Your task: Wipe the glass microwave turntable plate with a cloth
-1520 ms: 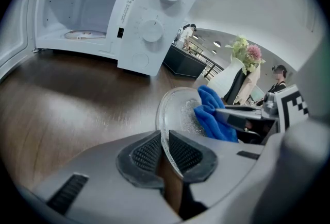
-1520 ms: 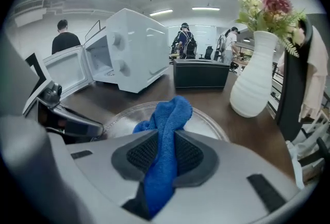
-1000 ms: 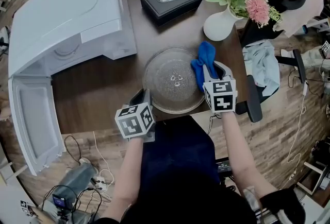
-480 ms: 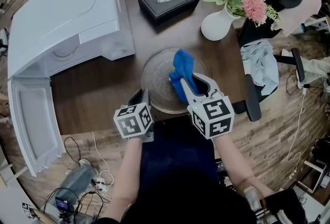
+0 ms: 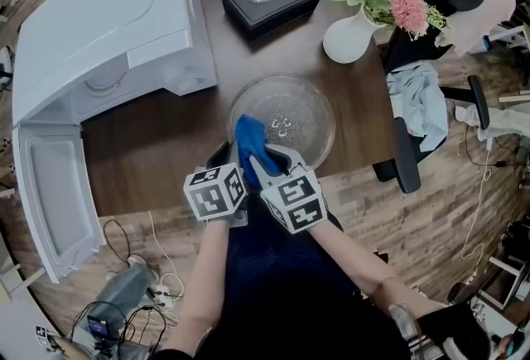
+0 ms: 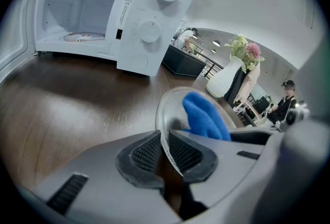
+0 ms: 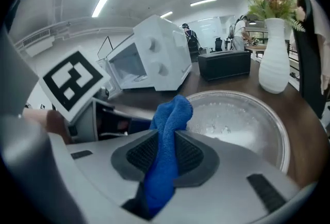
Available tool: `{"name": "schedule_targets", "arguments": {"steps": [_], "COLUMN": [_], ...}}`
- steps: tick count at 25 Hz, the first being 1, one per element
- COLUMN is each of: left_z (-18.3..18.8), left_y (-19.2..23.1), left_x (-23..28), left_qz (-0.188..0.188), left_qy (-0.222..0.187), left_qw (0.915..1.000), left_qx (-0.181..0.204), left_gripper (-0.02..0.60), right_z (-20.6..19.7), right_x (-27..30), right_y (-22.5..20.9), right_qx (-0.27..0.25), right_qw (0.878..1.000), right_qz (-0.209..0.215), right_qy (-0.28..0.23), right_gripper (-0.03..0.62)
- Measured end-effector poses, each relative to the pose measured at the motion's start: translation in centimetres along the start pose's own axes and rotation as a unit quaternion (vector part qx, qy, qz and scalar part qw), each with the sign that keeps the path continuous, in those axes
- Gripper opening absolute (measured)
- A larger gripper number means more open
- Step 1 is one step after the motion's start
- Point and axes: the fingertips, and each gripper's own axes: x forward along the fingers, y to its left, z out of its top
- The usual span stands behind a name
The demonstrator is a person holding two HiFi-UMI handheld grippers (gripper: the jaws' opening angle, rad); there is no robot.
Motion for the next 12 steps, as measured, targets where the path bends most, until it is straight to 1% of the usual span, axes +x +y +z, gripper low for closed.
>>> {"name": "schedule_targets", "arguments": {"steps": [3,7,10,12], "left_z": [-0.1,-0.1,-0.1,-0.1], "left_y": [0.0,0.0,-0.1,-0.1], "left_x": [0.0,0.0,0.0,0.0], "left_qz": [0.002,0.004,0.004,0.003], "left_qy": [-0.001,-0.002,-0.002,-0.002], "left_qw": [1.0000,0.9999,0.9999,0.9999], "left_qx": [0.006,0.011,0.017,0.016], "left_gripper": [0.048,0.048,0.049,0.049], "right_z": [-1.3,-1.1,-1.2,-1.5], "right_x": [0.6,0.2,-0.7,-1.5], "right_y": [-0.1,-0.5,-2.3,-4.2], "right_qx": [-0.026,-0.040,-0.048,-0.042], "right_qw": [1.000,0.999,0.998,0.997], "right_qz": [-0.010,-0.022,-0.046,-0.065], "right_qy": [0.006,0.009,0.011,0.011], "right_gripper": [0.080,0.080,0.080,0.080]}}
